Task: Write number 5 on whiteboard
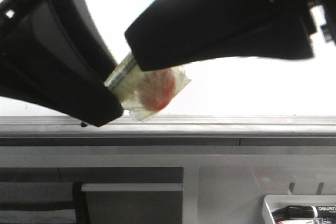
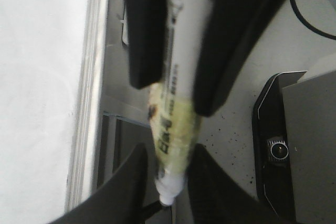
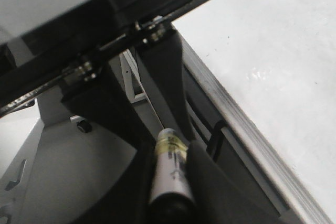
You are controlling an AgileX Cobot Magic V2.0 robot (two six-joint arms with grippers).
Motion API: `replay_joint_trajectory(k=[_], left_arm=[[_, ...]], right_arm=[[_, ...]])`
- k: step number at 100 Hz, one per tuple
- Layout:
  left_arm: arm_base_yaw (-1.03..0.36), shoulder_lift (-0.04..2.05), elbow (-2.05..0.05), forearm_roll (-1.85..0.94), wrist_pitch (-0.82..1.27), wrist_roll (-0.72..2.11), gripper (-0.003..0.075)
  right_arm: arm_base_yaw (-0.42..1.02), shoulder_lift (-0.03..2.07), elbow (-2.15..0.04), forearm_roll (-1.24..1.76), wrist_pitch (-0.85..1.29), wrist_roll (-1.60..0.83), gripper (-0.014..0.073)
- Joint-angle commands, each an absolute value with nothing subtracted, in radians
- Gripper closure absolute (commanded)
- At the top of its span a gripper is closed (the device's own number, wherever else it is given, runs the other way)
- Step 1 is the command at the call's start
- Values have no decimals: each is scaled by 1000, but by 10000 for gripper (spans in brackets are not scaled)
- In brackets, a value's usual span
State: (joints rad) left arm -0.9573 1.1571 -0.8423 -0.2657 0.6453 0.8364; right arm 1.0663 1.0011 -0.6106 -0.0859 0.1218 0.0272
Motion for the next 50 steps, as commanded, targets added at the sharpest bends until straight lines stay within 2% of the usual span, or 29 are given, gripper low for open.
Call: replay_joint_trajectory(k=[1, 8, 17, 30, 50], left_arm=[[-962, 1124, -884, -293, 476, 811, 352], [-961, 1096, -884, -290, 480, 802, 276], [-946, 1033, -884, -287, 501, 708, 277], [-893, 891, -863, -272, 525, 551, 338], [-795, 587, -710, -270, 352, 282, 478]], right_arm=[[1054, 989, -640, -75, 96, 23, 655], [1030, 975, -640, -75, 104, 23, 655], [983, 942, -640, -77, 116, 23, 655], [892, 878, -640, -126, 184, 23, 650], [789, 824, -640, -191, 242, 23, 635]])
